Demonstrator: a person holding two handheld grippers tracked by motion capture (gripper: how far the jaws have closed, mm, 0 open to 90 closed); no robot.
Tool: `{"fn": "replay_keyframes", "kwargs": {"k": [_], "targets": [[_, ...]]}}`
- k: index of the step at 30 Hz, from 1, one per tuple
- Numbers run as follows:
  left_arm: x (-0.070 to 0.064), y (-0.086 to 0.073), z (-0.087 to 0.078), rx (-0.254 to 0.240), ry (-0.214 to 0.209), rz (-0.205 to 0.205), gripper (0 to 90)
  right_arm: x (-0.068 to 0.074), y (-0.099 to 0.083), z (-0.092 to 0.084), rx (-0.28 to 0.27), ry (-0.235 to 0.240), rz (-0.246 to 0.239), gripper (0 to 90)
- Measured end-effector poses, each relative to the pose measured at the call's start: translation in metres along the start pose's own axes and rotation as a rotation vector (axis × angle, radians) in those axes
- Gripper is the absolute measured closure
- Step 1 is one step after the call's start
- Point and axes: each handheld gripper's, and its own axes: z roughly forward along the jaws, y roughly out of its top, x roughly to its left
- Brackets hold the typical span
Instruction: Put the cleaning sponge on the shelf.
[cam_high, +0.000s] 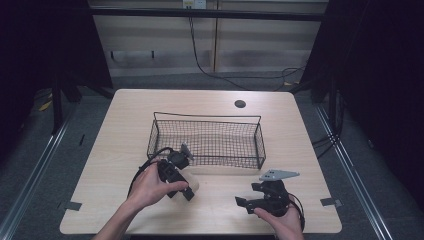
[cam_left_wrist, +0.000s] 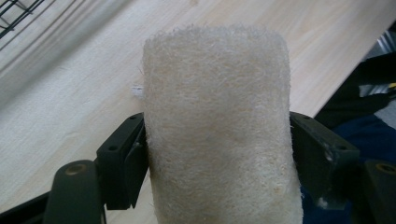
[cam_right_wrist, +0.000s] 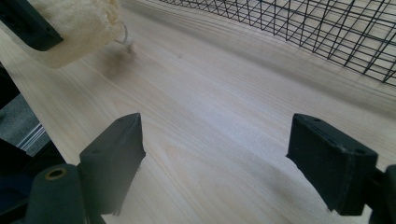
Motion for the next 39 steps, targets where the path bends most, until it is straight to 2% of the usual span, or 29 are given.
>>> {"fn": "replay_keyframes", "kwargs": {"k": [3, 6, 8, 13, 14, 15, 16, 18, 19, 23, 27, 32, 37, 38, 39], "targets": [[0.0, 0.0, -0.003, 0.002, -0.01, 0.008, 26.5, 0.0, 0.0, 0.0, 0.0, 0.0, -0.001, 18.0], [0.001, 0.0, -0.004, -0.007, -0.021, -0.005, 26.6, 0.0, 0.0, 0.0, -0.001, -0.001, -0.001, 18.0], [0.002, 0.0, -0.007, -0.014, -0.043, 0.001, 26.5, 0.0, 0.0, 0.0, -0.002, -0.002, -0.002, 17.9], [0.003, -0.001, -0.015, -0.026, -0.057, 0.008, 26.6, 0.0, 0.0, 0.0, 0.003, -0.003, 0.001, 18.0], [0.002, -0.001, -0.017, -0.031, -0.054, -0.002, 26.6, 0.0, 0.0, 0.0, 0.003, -0.003, 0.002, 18.0], [0.003, -0.001, -0.019, -0.023, -0.052, 0.01, 26.6, 0.0, 0.0, 0.0, 0.003, -0.005, 0.003, 18.0], [0.002, -0.001, -0.02, -0.02, -0.046, 0.006, 26.6, 0.0, 0.0, 0.0, 0.003, -0.005, 0.004, 18.0], [0.003, -0.001, -0.023, -0.02, -0.013, -0.005, 26.6, 0.0, -0.001, 0.0, 0.003, -0.006, 0.004, 18.0], [0.004, -0.002, -0.024, -0.023, -0.033, -0.01, 26.6, 0.0, -0.001, 0.0, 0.003, -0.007, 0.004, 18.0], [0.008, -0.002, -0.029, -0.024, -0.068, 0.006, 26.6, 0.0, -0.001, 0.001, 0.006, -0.004, 0.002, 18.0], [0.012, -0.003, -0.034, -0.022, -0.102, -0.009, 26.5, 0.0, -0.001, 0.001, 0.008, -0.006, 0.003, 18.0], [0.019, -0.004, -0.045, -0.042, -0.108, -0.019, 26.6, -0.001, -0.001, 0.001, 0.008, -0.009, 0.006, 18.0], [0.021, -0.004, -0.054, -0.045, -0.119, -0.011, 26.6, -0.001, 0.0, 0.001, 0.009, -0.008, 0.006, 17.9], [0.021, -0.004, -0.055, -0.051, -0.109, -0.017, 26.6, -0.001, 0.0, 0.001, 0.009, -0.007, 0.007, 17.9], [0.022, -0.003, -0.057, -0.058, -0.1, -0.006, 26.6, -0.001, 0.0, 0.001, 0.009, -0.007, 0.006, 17.9]]}}
